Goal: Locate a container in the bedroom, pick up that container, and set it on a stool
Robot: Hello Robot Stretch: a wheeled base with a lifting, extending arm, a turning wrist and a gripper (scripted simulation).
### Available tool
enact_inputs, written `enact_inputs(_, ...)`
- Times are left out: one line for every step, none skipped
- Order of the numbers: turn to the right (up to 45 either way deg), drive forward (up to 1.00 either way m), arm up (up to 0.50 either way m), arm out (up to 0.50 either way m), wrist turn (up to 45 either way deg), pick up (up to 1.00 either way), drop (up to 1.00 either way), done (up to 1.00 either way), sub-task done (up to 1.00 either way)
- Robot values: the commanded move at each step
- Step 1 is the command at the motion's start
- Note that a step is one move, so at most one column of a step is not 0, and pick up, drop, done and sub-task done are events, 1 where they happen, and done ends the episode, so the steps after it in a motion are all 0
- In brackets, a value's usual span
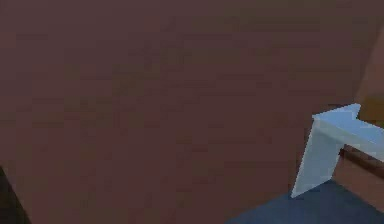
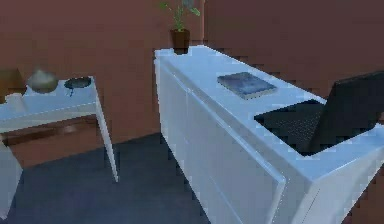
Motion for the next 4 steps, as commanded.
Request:
enact_inputs(45.0, 0.0, 0.0, 0.0, 0.0, 0.0, 0.0, 0.0, 0.0)
enact_inputs(9.0, 0.0, 0.0, 0.0, 0.0, 0.0, 0.0, 0.0, 0.0)
enact_inputs(0.0, 0.7, 0.0, 0.0, 0.0, 0.0, 0.0, 0.0, 0.0)
enact_inputs(-45.0, 0.0, 0.0, 0.0, 0.0, 0.0, 0.0, 0.0, 0.0)
